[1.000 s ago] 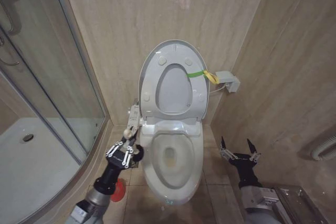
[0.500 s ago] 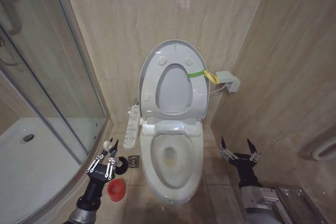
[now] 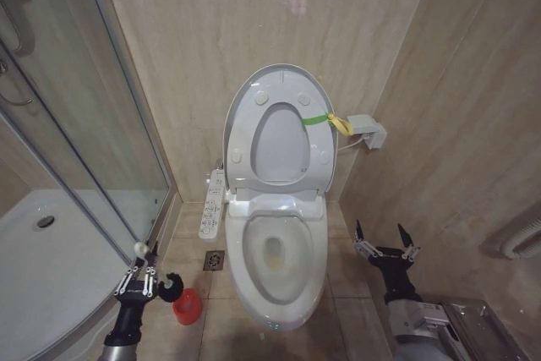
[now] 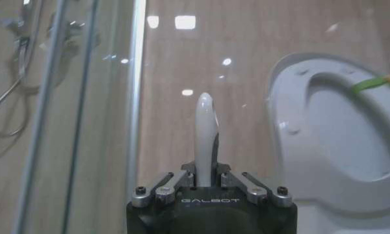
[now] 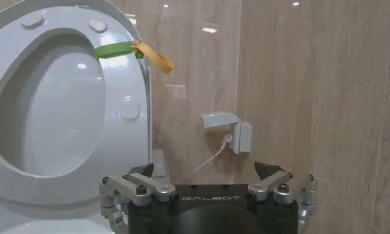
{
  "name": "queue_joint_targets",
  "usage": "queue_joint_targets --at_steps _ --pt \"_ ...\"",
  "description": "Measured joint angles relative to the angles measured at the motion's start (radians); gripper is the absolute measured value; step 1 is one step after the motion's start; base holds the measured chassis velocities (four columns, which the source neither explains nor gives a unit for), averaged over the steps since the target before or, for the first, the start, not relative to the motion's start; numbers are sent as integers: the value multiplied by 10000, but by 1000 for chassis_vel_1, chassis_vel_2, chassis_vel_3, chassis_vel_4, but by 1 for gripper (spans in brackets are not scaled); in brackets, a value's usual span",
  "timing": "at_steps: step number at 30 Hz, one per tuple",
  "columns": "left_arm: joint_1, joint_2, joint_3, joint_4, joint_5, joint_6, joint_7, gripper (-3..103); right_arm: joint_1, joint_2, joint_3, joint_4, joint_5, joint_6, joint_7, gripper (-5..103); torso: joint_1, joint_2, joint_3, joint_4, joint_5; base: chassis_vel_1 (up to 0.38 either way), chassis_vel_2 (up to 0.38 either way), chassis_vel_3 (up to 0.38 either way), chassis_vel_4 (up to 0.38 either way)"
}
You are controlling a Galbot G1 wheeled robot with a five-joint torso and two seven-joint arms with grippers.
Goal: Open the toilet lid, clean the toilet bowl with a toilet brush, close the toilet lid, and flush.
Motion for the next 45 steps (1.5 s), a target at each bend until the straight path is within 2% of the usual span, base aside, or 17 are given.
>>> queue_joint_targets --at_steps 7,17,27,45 --pt "-1019 93 403 1188 -299 7 62 18 0 0 0 0 0 0 0 100 0 0 1 -1 0 0 0 0 0" --pt "-1730 130 1099 2507 -505 26 196 18 0 0 0 0 0 0 0 100 0 0 1 1 1 0 0 0 0" --pt "-2671 152 1613 4351 -597 43 210 18 0 0 0 0 0 0 0 100 0 0 1 0 0 0 0 0 0" --pt "-3993 -85 2124 6237 -944 43 405 18 0 0 0 0 0 0 0 100 -2 0 0 1 2 0 0 0 0"
